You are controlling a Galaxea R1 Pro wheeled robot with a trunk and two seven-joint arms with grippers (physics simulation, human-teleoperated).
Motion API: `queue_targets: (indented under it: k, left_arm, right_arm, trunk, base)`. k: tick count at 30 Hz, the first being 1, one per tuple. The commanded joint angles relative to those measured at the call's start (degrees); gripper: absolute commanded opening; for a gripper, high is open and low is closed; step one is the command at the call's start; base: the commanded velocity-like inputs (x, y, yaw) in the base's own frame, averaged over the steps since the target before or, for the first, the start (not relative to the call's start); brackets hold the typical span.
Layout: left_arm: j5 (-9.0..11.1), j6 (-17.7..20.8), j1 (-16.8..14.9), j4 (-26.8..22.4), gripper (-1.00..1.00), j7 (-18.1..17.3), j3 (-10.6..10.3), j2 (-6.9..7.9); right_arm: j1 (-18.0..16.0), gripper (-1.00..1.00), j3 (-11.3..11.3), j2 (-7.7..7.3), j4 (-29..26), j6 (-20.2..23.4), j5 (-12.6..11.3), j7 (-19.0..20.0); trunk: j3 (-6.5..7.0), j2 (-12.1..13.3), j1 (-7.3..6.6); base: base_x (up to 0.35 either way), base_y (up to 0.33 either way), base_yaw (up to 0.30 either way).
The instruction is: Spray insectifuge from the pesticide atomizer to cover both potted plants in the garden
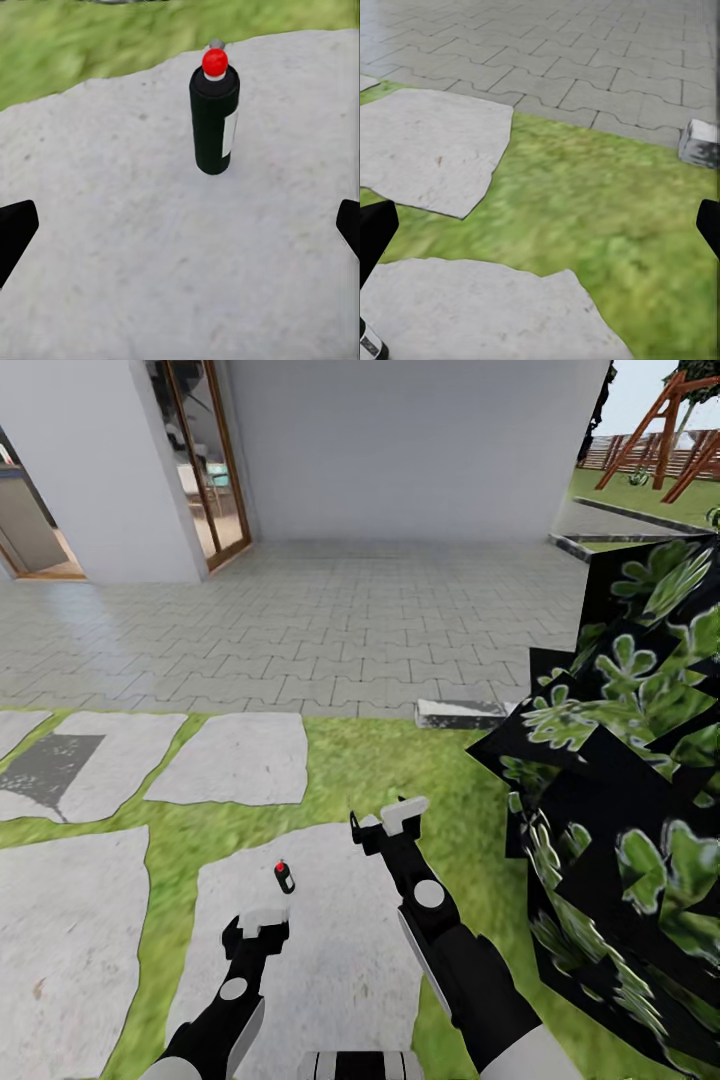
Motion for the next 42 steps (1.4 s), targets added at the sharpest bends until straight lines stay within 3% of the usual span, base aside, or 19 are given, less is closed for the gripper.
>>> queue_targets:
  k: [1,42]
  left_arm:
    - [-0.59,-0.13,-0.01,0.03,1.0,0.24,0.19,-0.04]
    - [-0.57,-0.22,0.11,-0.06,1.0,0.15,0.13,-0.04]
  right_arm:
    - [-0.03,1.0,0.11,0.0,-0.05,0.47,0.6,-0.29]
    - [-0.03,1.0,0.13,0.0,0.11,0.52,0.58,-0.29]
  trunk:
    - [-0.04,-0.02,-0.01]
    - [-0.04,-0.02,-0.01]
  base:
    - [0.0,0.0,-0.107]
    - [0.098,0.0,-0.005]
